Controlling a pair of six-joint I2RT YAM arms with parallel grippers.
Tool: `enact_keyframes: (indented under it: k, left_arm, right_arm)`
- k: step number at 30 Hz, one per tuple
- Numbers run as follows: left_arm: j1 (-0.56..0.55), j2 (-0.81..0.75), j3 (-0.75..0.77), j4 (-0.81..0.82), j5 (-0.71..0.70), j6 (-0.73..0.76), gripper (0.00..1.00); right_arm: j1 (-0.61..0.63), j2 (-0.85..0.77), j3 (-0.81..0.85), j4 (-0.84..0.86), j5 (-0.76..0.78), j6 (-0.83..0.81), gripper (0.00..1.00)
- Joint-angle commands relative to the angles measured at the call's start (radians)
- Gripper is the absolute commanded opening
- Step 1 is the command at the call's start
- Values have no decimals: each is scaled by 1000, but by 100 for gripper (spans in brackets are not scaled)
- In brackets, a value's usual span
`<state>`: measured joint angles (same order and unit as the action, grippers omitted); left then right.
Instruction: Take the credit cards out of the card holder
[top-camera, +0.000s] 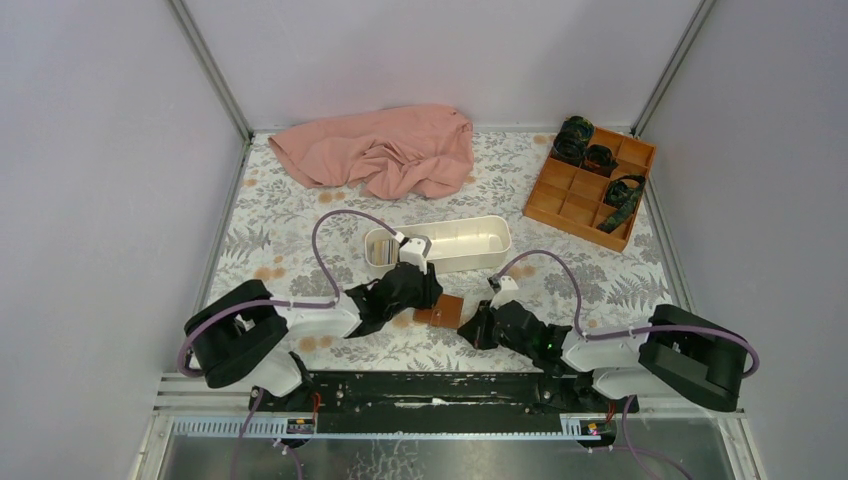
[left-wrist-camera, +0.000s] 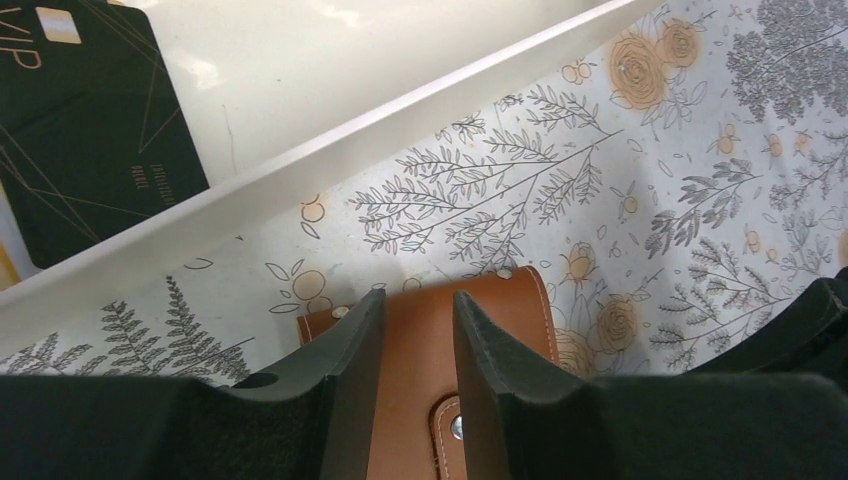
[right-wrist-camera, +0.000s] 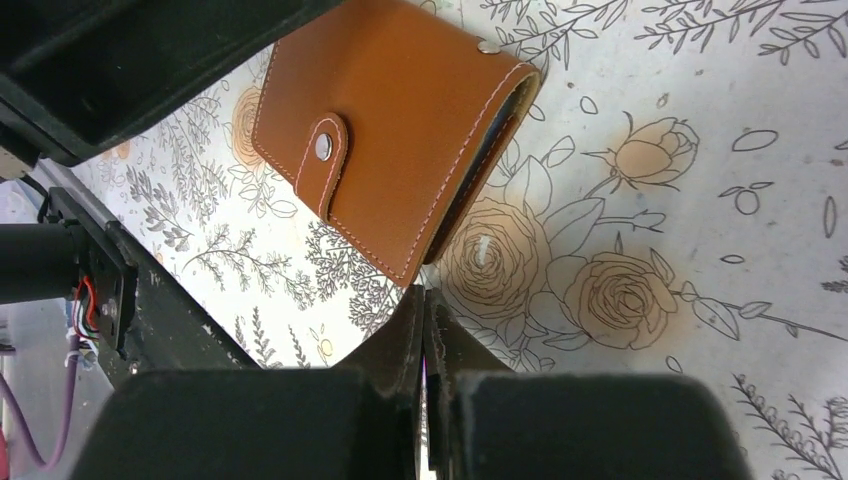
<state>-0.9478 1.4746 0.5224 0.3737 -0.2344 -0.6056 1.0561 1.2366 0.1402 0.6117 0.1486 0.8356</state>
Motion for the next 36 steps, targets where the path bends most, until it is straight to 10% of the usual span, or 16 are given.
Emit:
enact_keyframes:
  k: [1,20,36]
  left_arm:
    - [15,13,-3,-3,-48,38,39]
    - [34,135,-37,89,31,-9,34]
    - [16,99,-133,141,88,-84,33]
  right_arm:
    - [13,47,3,-29,44,21,0]
    - [-125,-104,22,-124,-14,-76,0]
    - [-192,175,186,19,-145,-138,0]
